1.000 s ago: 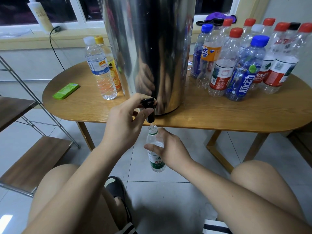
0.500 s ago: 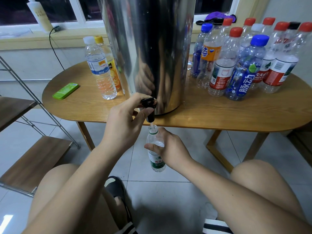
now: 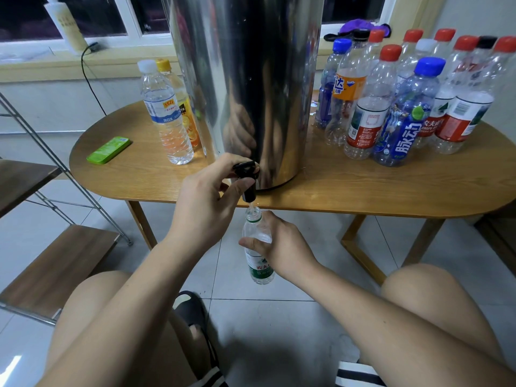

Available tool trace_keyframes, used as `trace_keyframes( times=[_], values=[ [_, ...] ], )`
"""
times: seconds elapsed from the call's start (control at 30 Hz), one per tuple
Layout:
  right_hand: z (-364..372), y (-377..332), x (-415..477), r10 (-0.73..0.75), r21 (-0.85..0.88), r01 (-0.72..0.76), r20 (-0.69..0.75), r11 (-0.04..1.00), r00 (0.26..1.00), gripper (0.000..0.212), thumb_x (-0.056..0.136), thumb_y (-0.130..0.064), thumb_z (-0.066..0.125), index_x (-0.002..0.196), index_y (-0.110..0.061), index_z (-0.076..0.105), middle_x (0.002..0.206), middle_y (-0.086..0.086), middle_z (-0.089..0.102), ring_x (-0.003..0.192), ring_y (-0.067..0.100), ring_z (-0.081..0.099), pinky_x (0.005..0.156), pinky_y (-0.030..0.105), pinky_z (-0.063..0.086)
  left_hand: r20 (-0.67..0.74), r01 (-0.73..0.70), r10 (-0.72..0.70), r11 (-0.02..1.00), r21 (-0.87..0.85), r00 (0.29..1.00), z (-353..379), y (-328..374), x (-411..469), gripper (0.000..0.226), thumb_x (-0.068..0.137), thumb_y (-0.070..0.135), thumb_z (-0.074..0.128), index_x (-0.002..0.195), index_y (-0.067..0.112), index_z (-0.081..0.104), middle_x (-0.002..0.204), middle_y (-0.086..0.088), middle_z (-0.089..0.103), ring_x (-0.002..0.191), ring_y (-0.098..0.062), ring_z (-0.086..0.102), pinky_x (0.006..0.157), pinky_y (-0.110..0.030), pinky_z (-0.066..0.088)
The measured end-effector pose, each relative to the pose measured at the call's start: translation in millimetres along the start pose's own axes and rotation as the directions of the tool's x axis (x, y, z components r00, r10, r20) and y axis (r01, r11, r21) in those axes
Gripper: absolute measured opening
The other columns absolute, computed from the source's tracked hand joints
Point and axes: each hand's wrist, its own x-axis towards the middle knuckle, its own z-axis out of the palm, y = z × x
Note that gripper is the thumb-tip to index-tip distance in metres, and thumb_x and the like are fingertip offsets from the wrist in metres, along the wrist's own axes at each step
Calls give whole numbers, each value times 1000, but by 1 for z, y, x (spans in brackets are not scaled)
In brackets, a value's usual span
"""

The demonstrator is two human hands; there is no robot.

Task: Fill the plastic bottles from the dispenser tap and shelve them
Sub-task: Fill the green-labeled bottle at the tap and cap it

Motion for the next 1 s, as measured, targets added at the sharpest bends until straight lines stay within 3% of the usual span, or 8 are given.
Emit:
trace_keyframes(
  times=[1.0],
  values=[
    [-1,-1,0,6,-20,-6,9,1000,1000,85,75,-90,58,138,-33,56,130,-8,72,117,22,68,94,47,59,1,17,-17,1000,7,1000,1,-4,-1,21,104,14,74,124,19,73,106,10,79,100,-11,74,81,-38,57]
  ],
)
